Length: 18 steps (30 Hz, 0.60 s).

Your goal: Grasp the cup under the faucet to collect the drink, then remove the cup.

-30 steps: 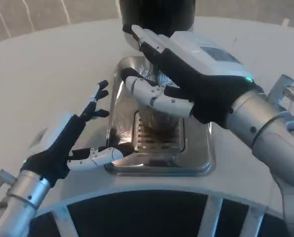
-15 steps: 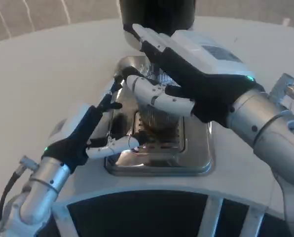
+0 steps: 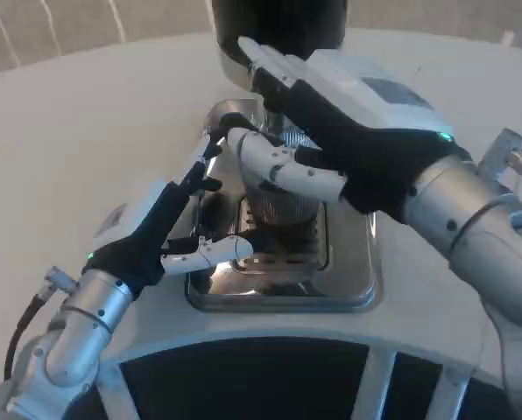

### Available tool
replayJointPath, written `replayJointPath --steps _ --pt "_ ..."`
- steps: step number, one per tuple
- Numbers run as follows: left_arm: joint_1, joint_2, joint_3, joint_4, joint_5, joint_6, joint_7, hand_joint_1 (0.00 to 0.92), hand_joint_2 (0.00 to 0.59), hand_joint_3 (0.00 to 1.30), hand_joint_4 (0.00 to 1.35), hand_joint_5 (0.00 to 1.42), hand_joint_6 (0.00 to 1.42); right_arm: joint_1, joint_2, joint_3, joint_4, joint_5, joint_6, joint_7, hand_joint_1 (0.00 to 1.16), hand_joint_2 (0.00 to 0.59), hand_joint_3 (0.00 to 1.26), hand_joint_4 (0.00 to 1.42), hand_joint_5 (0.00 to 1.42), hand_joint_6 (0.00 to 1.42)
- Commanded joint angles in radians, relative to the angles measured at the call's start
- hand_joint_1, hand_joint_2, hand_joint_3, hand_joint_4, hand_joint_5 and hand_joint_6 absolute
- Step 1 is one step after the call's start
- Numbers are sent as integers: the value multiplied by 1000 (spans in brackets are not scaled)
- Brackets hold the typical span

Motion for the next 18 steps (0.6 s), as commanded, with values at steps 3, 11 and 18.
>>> replayJointPath --steps 3,11,18 --pt "-8 10 -4 26 -5 -24 5 338 39 0 0 254 203 108 27 -43 -111 -38 -5 -41 4 528 0 0 0 0" --pt "6 9 -9 15 -6 -36 -5 338 40 0 0 255 194 186 70 -82 -224 -117 -14 -80 14 527 0 0 0 0" --pt "10 9 -12 5 -7 -40 -8 339 40 0 0 255 191 206 104 -95 -286 -184 -21 -60 21 527 0 0 0 0"
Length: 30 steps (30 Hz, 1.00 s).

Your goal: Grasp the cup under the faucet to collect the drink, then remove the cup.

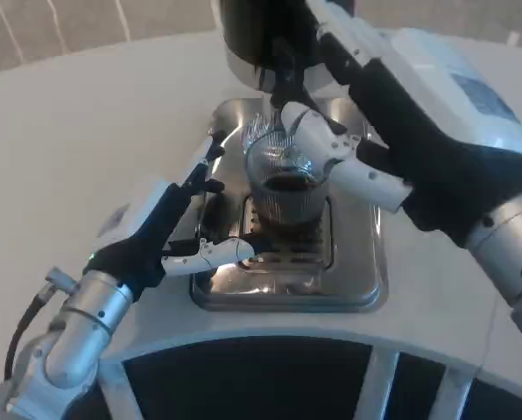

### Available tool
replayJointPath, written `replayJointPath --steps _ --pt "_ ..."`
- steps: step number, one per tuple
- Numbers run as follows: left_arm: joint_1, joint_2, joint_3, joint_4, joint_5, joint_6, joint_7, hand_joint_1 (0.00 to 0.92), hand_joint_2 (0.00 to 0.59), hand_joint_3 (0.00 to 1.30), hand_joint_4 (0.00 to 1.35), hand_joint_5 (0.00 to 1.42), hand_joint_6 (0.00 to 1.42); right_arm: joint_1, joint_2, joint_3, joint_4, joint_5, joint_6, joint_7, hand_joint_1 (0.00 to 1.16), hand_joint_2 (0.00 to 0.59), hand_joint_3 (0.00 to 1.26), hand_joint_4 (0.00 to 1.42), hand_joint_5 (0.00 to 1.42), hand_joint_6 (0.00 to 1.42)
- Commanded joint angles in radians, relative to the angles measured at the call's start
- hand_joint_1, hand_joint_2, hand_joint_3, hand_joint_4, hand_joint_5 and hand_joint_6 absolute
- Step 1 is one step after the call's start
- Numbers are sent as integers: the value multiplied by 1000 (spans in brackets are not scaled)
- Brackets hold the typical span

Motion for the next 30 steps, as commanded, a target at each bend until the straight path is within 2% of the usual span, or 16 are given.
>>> replayJointPath --steps 1,6,10,12,16,19,22,26,30 --pt "14 8 -5 -11 -7 -18 -9 339 40 0 0 255 191 20 19 -15 -59 -46 -17 18 22 527 0 0 0 0" --pt "11 12 -3 -9 -8 -15 -10 332 43 0 0 256 190 46 10 -48 -123 -92 -17 76 25 527 0 0 0 0" --pt "9 12 -4 -8 -6 -14 -9 330 43 0 1 256 189 109 2 -92 -179 -113 -21 131 27 527 0 0 0 0" --pt "9 11 -6 -9 -4 -12 -8 329 43 0 1 256 189 159 12 -139 -197 -125 -58 166 28 527 0 0 0 0" --pt "7 9 -10 -8 1 -9 -8 328 44 0 2 256 189 239 68 -259 -201 -131 -178 219 31 532 0 0 0 0" --pt "6 6 -14 -8 5 -7 -6 328 44 0 2 256 189 289 120 -351 -201 -109 -269 253 33 535 0 0 0 0" --pt "4 1 -17 -11 9 -5 -3 328 44 0 2 256 189 352 154 -459 -201 -58 -365 280 35 537 0 0 0 0" --pt "0 -4 -20 -11 11 -1 -3 328 44 0 2 256 189 378 194 -551 -201 -22 -435 325 37 538 0 0 0 0" --pt "-3 -10 -22 -11 10 4 -6 327 44 0 3 256 187 398 229 -608 -201 -8 -474 369 38 538 0 0 0 0"
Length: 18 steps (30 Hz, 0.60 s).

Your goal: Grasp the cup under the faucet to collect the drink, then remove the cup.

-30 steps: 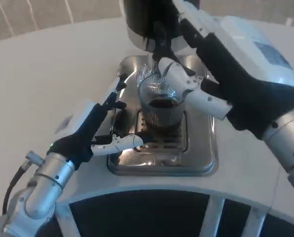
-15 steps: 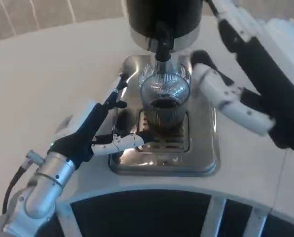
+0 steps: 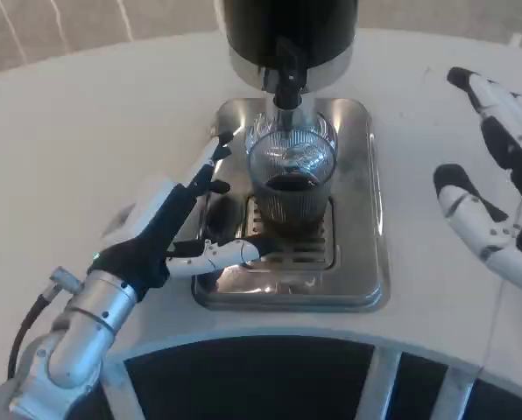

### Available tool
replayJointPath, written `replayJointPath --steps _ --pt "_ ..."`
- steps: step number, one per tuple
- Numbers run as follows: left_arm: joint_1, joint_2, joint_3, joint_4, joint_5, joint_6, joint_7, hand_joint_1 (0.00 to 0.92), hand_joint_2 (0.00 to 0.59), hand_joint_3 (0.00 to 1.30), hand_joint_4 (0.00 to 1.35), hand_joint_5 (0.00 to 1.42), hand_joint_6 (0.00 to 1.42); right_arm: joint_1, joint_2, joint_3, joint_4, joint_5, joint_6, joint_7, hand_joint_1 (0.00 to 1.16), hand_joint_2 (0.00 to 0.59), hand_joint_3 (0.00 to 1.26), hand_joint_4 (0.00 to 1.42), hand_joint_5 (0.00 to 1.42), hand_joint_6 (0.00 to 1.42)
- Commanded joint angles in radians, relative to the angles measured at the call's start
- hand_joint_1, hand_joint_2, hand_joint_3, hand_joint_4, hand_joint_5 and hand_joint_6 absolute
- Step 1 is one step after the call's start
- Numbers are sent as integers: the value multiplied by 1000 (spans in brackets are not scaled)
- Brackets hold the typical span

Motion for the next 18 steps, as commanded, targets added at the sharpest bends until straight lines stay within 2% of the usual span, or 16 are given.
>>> replayJointPath --steps 1,5,10,18 --pt "-3 -9 -14 -5 3 9 -5 327 44 0 3 256 186 51 43 -61 -16 24 -61 51 39 538 0 0 0 0" --pt "-4 -16 -14 -6 1 15 -5 327 44 0 3 256 185 134 91 -98 -16 42 -127 68 40 538 0 0 0 0" --pt "-6 -22 -8 -8 -10 18 -11 327 44 0 3 256 186 268 147 -120 -16 54 -198 76 41 538 0 0 0 0" --pt "-20 -23 4 4 -26 17 -22 327 44 0 3 256 188 360 204 -98 -16 30 -263 94 41 538 0 0 0 0"
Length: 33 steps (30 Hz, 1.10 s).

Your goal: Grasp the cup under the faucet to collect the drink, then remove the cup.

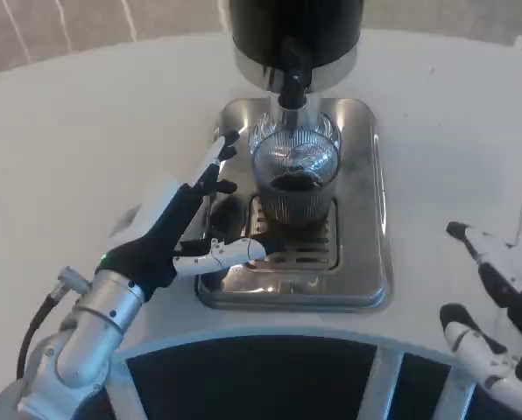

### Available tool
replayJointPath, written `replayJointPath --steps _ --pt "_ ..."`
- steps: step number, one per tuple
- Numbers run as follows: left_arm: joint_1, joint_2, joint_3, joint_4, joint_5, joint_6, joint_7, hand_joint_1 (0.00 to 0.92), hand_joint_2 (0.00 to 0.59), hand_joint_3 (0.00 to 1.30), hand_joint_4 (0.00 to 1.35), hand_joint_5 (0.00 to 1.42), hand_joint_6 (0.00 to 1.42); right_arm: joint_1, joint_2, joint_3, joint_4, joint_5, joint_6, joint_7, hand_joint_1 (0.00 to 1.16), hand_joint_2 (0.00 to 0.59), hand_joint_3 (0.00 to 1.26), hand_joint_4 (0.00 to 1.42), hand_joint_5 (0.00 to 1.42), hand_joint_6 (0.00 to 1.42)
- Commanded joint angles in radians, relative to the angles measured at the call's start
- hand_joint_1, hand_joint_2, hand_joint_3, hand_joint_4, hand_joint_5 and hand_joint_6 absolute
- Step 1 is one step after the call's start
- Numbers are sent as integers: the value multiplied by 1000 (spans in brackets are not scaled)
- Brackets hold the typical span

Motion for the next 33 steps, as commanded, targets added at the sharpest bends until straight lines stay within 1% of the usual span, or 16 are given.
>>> replayJointPath --steps 1,5,11,21,24,27,33 --pt "-20 -2 3 9 -19 8 -15 327 44 0 3 256 190 33 37 18 -14 -17 -35 17 41 538 0 0 0 0" --pt "-39 -10 3 26 -28 9 -14 327 44 0 3 256 195 53 65 51 -14 -35 -67 23 41 538 0 0 0 0" --pt "-76 -28 -2 67 -33 8 -11 327 49 0 3 270 201 87 90 77 -14 -36 -104 16 41 538 0 0 0 0" --pt "-131 -53 -8 138 -40 -27 -47 340 51 0 0 286 204 179 133 147 -14 -44 -187 -22 42 538 0 0 0 0" --pt "-138 -58 -10 145 -40 -35 -60 342 51 0 0 289 208 187 136 175 -14 -62 -184 -26 42 538 0 0 0 0" --pt "-144 -60 -7 149 -45 -43 -73 344 52 0 0 302 215 182 133 209 -14 -90 -167 -27 42 538 0 0 0 0" --pt "-150 -65 -6 151 -51 -65 -98 345 52 0 2 312 230 176 125 244 -14 -121 -139 -33 42 538 0 0 0 0"
